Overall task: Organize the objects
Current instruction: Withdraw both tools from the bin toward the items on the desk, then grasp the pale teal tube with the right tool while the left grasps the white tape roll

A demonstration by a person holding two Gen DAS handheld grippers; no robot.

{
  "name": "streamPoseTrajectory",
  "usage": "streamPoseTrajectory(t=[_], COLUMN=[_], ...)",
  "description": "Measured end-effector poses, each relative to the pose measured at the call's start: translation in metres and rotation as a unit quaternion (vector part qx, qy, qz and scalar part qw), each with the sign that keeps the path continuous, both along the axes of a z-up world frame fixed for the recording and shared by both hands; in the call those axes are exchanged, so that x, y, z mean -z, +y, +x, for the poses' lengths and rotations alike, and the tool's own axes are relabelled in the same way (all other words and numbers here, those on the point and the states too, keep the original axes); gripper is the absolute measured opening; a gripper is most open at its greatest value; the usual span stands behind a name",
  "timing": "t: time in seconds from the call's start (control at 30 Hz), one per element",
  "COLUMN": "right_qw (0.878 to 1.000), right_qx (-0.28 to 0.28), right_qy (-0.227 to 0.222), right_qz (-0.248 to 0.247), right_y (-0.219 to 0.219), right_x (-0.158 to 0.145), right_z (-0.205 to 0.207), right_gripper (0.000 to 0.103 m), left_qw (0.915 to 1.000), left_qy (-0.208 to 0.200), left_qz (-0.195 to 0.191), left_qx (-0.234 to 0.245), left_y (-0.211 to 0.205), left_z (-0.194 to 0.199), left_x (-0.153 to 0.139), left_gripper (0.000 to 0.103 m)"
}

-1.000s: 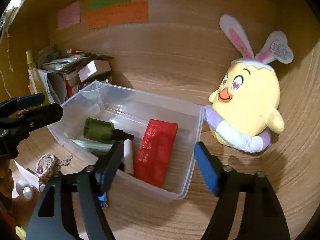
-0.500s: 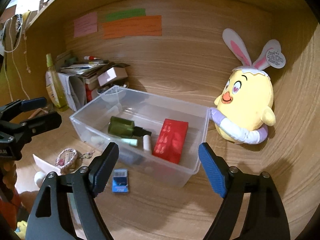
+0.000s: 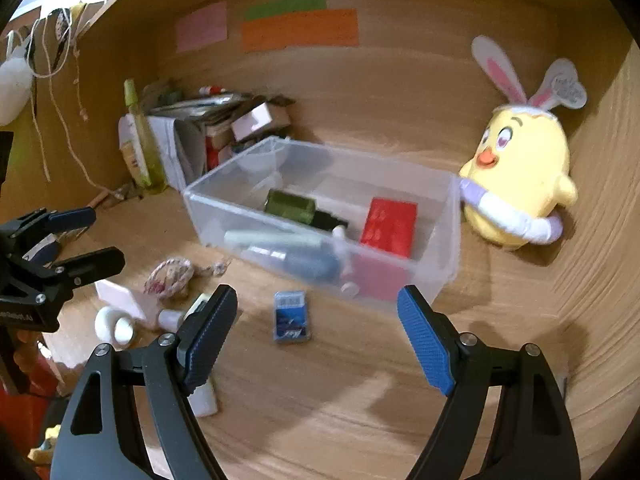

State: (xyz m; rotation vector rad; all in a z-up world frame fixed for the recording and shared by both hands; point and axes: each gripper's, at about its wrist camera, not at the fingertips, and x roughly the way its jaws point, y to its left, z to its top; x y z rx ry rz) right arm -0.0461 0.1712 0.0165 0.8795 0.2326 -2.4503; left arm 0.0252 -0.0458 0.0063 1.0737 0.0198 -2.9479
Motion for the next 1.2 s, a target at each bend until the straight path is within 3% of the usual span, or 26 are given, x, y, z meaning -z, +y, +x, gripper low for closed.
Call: streamPoseTrajectory(t=[0.47,0.73,0.83,0.87,1.0,1.13,1.2], right_qw=[0.998,0.995,0.993,0.992,0.988,0.986,0.986], right_qx=[-0.035,-0.070,-0.084,-0.091,-0.111,-0.118,-0.119], right_qy=[-0.052,-0.066,-0.061,-0.063,-0.076,-0.083,-0.082], right_qz=[0.024,0.040,0.055,0.058,0.075,0.084,0.083], right_y=[-0.024,-0.046,-0.055,-0.058,-0.070,-0.074,-0.073], right_x=[0.036,0.053,0.054,0.055,0.063,0.065,0.065], right_z=[0.018,0.028,0.034,0.035,0.037,0.036,0.036], right_gripper=[0.080,0.079,0.075,0.069,0.050,0.036,0.028], left_qw=[0.9989,0.9987,0.9981,0.9977,0.9971,0.9967,0.9960], left_qy=[-0.044,-0.049,-0.053,-0.057,-0.063,-0.064,-0.068], left_qz=[0.016,0.012,0.025,0.028,0.031,0.036,0.043], left_qx=[0.002,0.012,0.019,0.022,0.030,0.034,0.039], left_y=[-0.005,-0.004,-0.004,-0.004,-0.002,0.000,0.000], left_z=[0.021,0.030,0.032,0.032,0.032,0.032,0.030], left_x=[0.033,0.048,0.051,0.052,0.056,0.058,0.059], left_gripper=[0.101,0.100,0.084,0.077,0.066,0.062,0.047])
